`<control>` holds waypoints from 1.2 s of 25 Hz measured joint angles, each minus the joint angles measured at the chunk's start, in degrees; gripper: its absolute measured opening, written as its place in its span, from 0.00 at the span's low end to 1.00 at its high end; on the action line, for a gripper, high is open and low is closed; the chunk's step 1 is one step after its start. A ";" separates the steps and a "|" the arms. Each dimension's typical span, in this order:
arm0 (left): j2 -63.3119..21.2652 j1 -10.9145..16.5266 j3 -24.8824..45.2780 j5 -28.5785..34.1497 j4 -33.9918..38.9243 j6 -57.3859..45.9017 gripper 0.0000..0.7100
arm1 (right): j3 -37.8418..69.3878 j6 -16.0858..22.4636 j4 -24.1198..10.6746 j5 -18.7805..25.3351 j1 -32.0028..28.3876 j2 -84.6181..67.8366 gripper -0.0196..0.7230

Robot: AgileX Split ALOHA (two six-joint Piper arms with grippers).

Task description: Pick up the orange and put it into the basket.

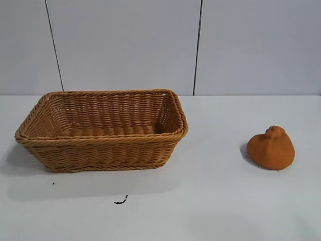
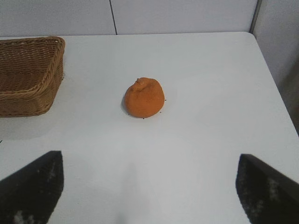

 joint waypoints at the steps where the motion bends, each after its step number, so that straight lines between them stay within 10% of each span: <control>1: 0.00 0.00 0.00 0.00 0.00 0.00 0.94 | 0.00 0.00 0.00 0.00 0.00 0.00 0.96; 14: 0.00 0.00 0.00 0.00 0.00 0.00 0.94 | -4.25 0.00 -0.06 -2.65 0.00 5.90 0.96; 30: 0.00 0.00 0.00 0.00 0.00 0.00 0.94 | -32.26 -0.18 -0.95 -2.29 0.00 60.08 0.96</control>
